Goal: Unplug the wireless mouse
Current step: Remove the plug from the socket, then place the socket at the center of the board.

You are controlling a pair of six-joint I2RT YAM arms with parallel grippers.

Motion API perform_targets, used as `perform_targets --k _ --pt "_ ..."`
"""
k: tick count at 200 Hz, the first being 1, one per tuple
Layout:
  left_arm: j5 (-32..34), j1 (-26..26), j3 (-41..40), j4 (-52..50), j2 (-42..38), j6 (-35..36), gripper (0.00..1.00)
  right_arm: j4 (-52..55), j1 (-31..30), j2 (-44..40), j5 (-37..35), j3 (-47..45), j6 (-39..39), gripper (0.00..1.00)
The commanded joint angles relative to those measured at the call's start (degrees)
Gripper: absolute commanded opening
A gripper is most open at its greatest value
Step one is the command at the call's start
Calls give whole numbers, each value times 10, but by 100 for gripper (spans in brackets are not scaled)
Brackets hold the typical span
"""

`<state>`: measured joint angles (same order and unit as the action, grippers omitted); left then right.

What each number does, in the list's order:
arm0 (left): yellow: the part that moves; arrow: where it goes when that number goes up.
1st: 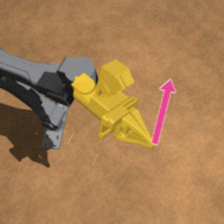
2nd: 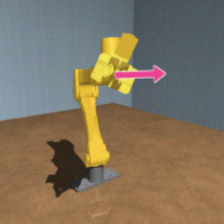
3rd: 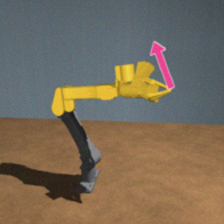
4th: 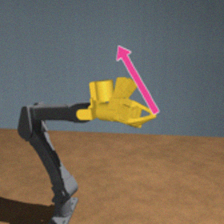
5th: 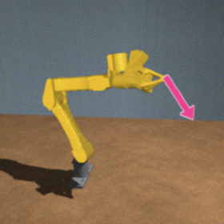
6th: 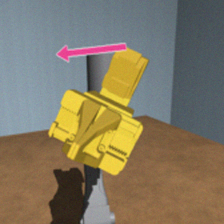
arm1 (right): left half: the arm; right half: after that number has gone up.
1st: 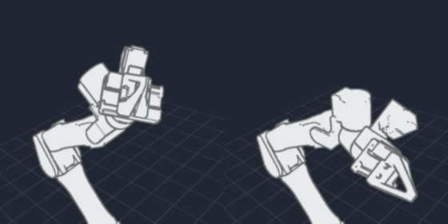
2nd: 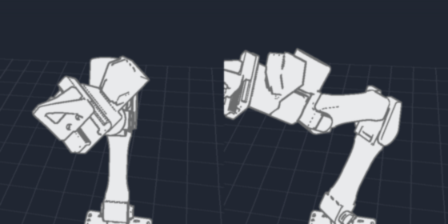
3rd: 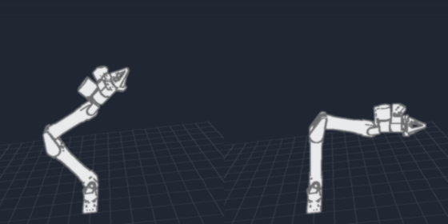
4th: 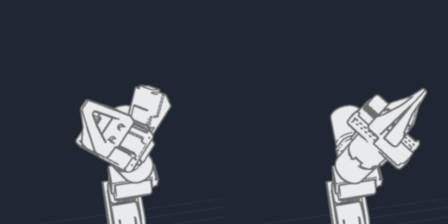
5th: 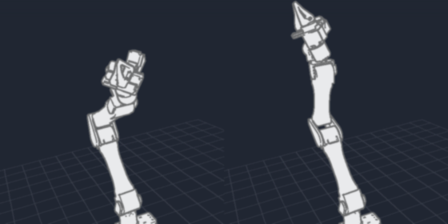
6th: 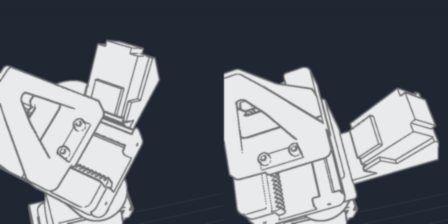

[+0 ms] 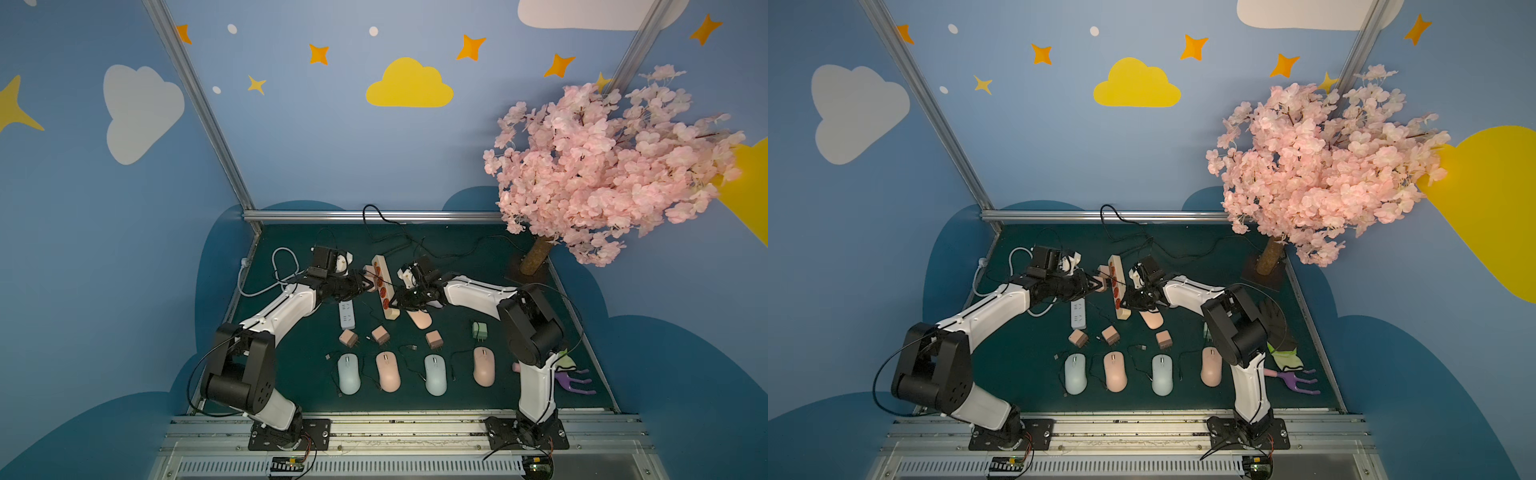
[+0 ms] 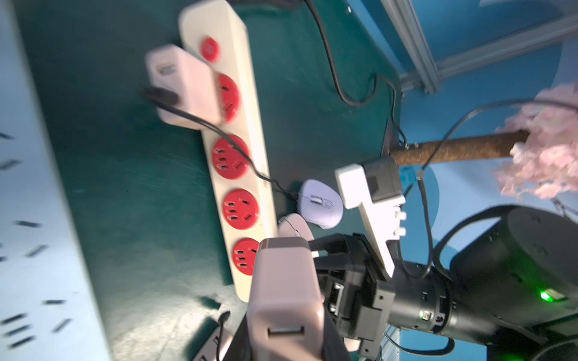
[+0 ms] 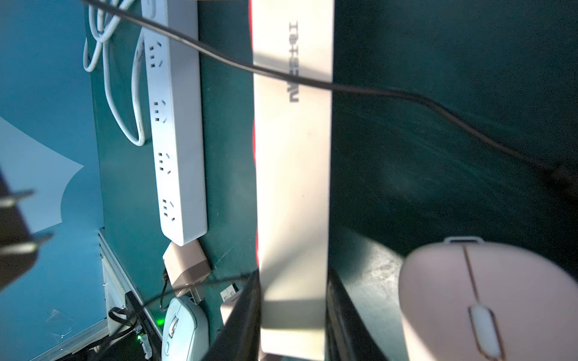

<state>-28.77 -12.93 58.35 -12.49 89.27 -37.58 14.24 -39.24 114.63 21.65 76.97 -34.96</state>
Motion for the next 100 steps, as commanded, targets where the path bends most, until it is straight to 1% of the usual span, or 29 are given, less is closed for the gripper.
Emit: perform_targets --k 1,29,65,100 --pt "-29 -3 -9 8 0 5 4 34 2 5 -14 3 0 0" --pt "-4 -2 -11 -30 -39 25 4 20 1 6 4 3 5 0" --pt "20 -2 -29 -76 -129 38 4 -16 1 32 77 30 19 0" --pt "26 -2 -55 -90 -199 33 4 -39 -4 70 137 81 3 0"
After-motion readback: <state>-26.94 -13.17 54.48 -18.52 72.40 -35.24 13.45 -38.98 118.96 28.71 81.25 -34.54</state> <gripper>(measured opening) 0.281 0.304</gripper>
